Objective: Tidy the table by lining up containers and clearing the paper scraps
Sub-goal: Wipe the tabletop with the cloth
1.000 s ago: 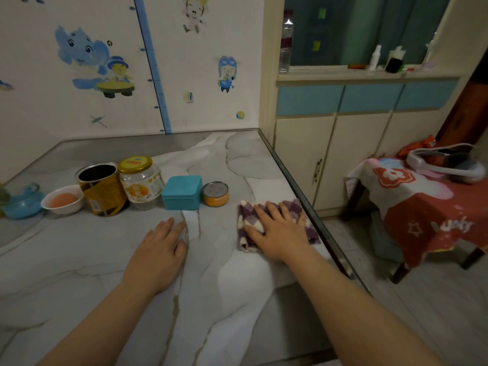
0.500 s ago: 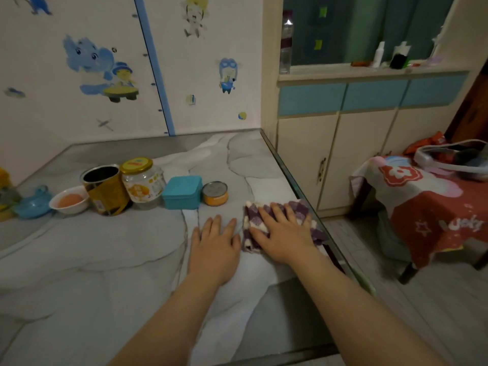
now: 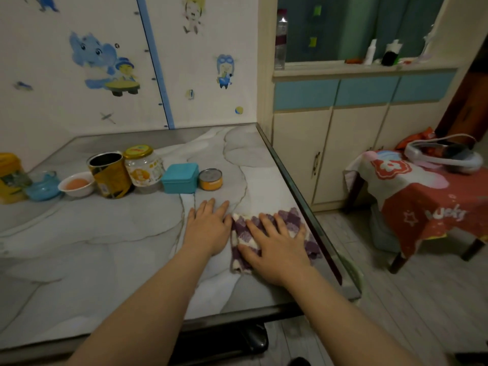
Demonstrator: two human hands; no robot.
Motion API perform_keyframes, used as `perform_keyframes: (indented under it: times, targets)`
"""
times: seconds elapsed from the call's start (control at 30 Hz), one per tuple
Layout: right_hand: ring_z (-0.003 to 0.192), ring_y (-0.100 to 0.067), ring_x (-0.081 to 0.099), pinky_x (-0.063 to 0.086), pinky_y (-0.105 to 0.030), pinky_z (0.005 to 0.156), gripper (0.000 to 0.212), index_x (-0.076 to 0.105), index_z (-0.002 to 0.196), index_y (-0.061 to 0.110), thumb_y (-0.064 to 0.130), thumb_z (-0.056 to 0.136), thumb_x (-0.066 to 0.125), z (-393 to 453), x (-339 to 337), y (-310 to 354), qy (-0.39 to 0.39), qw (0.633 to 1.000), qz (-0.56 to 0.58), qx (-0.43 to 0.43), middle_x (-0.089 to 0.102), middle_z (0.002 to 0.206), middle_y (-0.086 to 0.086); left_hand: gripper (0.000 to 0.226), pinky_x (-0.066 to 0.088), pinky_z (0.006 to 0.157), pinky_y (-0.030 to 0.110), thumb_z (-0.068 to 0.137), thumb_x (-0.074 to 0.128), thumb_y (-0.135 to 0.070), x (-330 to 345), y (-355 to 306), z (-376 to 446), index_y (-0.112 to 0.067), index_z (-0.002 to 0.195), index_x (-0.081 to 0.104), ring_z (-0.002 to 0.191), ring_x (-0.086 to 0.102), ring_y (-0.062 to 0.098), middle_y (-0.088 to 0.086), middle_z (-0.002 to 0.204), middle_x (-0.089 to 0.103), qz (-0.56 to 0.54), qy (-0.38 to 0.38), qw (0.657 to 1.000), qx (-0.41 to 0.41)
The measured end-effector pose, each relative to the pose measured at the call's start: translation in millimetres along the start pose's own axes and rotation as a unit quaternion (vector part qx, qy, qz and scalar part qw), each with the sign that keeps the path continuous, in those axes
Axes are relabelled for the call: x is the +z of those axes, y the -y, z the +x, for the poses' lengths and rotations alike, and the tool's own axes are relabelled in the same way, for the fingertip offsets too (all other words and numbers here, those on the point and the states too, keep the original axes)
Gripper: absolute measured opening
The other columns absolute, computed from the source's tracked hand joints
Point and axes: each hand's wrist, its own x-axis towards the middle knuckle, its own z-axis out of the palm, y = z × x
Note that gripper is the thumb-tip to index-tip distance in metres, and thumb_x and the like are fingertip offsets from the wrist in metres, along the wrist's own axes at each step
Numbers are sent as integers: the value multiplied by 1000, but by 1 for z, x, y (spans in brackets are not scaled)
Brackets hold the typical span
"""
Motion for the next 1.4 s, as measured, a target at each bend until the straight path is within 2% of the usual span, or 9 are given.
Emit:
perform_keyframes:
  times: [0.4, 0.5, 0.57, 0.63, 0.77, 0.93, 1.07, 1.2, 1.4]
  targets:
    - [148, -20, -11, -6, -68, 109, 68, 0, 151, 45, 70, 90, 17, -63, 5, 11, -7, 1000, 17, 12, -6, 162, 10, 53, 7, 120, 47, 100, 19, -42, -4, 1, -5, -30, 152, 17, 147, 11, 25, 8, 160, 15, 7, 15, 1000, 19]
    - [149, -19, -10, -6, -68, 109, 68, 1, 151, 45, 70, 91, 18, -67, 5, 13, -11, 1000, 15, 15, -5, 162, 10, 52, 10, 119, 47, 101, 21, -40, -8, -2, -8, -27, 151, 23, 144, 19, 27, 11, 157, 23, 34, 1, 999, 22]
    - [149, -19, -9, -6, -68, 109, 67, 2, 151, 45, 70, 91, 18, -68, 5, 14, -16, 1000, 18, 17, -4, 162, 10, 50, 17, 116, 47, 101, 26, -35, -13, -8, -13, -22, 149, 26, 138, 29, 29, 13, 151, 33, 121, -52, 988, 80]
    - [149, -18, -9, -6, -67, 109, 67, 4, 151, 46, 70, 90, 19, -68, 6, 13, -18, 999, 24, 18, -3, 162, 11, 53, 24, 113, 44, 99, 35, -26, -18, -12, -21, -20, 150, 23, 134, 34, 30, 12, 149, 34, 161, -67, 967, 184]
    - [149, -17, -5, -6, -65, 112, 65, 11, 150, 47, 69, 91, 23, -70, 5, 12, -35, 999, 35, 16, 1, 162, 11, 62, 38, 101, 36, 94, 46, -16, -31, -10, -33, -33, 149, 24, 124, 44, 25, 3, 141, 41, 86, 18, 947, 308]
    - [149, -15, -5, -8, -61, 115, 61, 15, 149, 48, 67, 92, 27, -80, 2, 9, -33, 998, 51, -1, 2, 162, 13, 55, 40, 99, 37, 98, 45, -20, -51, -6, -36, -40, 147, 28, 124, 46, 23, 0, 143, 42, 158, 40, 898, 408]
    - [149, -12, -6, -9, -57, 116, 60, 17, 149, 49, 65, 92, 30, -86, -2, 7, -24, 998, 63, -12, 2, 162, 15, 47, 42, 96, 37, 98, 47, -28, -59, -6, -42, -38, 143, 39, 122, 49, 20, -1, 140, 45, 153, 32, 888, 433]
    - [148, -10, -9, -11, -54, 117, 60, 16, 149, 48, 63, 93, 31, -89, -5, 7, -12, 998, 67, -16, 1, 162, 14, 42, 47, 91, 37, 95, 53, -25, -53, 3, -49, -36, 136, 52, 114, 56, 23, 2, 133, 53, 82, 29, 902, 423]
    - [147, -6, -13, -12, -50, 118, 71, 6, 151, 46, 69, 89, 32, -96, -8, 3, 18, 997, 67, -39, -4, 161, 16, 37, 41, 102, 30, 94, 53, -22, -54, 10, -55, -38, 127, 61, 122, 51, 13, -5, 136, 50, -31, 45, 926, 373]
